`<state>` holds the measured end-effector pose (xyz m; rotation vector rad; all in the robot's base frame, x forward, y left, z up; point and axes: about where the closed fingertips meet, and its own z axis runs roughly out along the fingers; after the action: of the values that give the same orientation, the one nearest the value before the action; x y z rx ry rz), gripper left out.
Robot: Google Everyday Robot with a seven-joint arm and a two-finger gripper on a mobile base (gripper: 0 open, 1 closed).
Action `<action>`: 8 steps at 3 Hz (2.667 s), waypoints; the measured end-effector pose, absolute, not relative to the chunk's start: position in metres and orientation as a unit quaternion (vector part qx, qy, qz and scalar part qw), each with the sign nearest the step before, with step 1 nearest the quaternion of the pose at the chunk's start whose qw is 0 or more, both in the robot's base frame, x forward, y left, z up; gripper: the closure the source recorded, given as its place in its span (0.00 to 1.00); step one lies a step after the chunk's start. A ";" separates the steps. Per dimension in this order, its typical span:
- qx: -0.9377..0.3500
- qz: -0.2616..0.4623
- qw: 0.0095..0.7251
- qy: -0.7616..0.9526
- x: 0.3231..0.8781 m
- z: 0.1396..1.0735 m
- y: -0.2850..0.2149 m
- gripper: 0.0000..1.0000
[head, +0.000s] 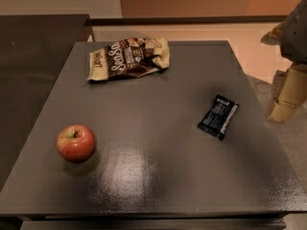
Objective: Pick brown chip bag
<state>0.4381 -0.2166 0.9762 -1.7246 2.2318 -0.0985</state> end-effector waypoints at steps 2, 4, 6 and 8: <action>-0.605 -0.023 0.176 0.776 0.469 0.957 -0.197 0.00; -0.603 0.018 0.221 0.766 0.535 0.936 -0.137 0.00; -0.597 0.057 0.246 0.761 0.607 0.911 -0.067 0.00; -0.556 0.080 0.269 0.783 0.676 0.894 -0.034 0.00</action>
Offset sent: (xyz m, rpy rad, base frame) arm 0.0623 0.0377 -0.0382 0.0825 -0.0221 0.0187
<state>0.6762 -0.0345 0.8941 -1.4980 2.1103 0.2166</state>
